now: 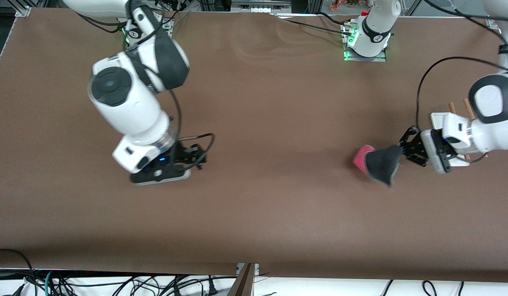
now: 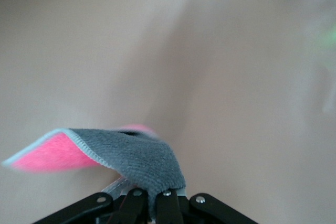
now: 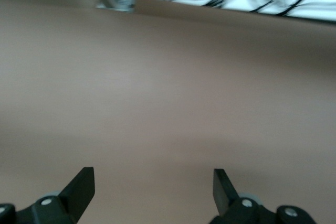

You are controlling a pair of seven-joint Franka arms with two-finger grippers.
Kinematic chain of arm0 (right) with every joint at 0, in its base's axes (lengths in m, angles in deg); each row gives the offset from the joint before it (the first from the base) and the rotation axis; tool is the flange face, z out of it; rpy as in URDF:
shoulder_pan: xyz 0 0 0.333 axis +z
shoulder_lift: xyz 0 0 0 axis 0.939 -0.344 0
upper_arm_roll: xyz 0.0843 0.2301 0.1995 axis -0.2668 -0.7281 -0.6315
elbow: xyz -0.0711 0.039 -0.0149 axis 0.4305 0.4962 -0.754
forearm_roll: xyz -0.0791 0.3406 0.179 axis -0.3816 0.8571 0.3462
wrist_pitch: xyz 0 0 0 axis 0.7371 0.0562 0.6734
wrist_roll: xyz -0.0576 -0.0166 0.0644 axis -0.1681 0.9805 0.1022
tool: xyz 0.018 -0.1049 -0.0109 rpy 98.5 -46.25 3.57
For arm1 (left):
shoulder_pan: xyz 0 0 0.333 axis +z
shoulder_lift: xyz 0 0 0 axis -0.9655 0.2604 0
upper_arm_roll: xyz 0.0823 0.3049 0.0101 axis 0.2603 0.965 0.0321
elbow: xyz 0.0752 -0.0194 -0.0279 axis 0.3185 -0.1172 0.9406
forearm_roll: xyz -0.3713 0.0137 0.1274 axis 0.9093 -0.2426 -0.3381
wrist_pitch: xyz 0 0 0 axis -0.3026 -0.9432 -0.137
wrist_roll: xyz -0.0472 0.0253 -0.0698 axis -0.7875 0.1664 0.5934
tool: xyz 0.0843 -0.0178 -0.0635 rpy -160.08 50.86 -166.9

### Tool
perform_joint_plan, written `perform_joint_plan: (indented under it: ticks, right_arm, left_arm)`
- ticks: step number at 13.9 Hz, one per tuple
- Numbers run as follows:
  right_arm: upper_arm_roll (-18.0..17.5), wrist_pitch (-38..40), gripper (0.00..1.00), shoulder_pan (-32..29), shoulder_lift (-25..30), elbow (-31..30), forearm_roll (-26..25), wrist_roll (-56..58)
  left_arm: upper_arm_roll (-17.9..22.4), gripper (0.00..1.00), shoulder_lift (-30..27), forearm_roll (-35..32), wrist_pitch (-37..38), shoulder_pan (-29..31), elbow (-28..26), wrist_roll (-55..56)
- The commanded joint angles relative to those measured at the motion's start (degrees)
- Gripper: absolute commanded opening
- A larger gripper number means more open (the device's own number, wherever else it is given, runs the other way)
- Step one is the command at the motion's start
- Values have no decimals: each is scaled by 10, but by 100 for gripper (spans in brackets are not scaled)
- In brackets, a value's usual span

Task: Pass towel and hang on rack
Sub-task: 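Open the right gripper while the left gripper carries the towel away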

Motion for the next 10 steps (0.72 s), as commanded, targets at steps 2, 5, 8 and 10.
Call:
perform_joint_plan:
  ticks: [2,5,8,10]
  right_arm:
    - [93,27,100,-10,28,-2,-2,95]
    - [104,46,100,-61,45,-21,0,180]
    - [84,75,100,-111,90,-63,-1,175]
    - [38,66,100,-156,165,-161,-4,174]
  left_arm:
    - [-5,0,-41,-67,74,60,-7,25]
    - [-5,0,-40,-110,86,129,-5,-35]
    - [-5,0,-28,-134,84,196,-7,-96]
    - [-6,0,-7,-134,80,230,-6,-150]
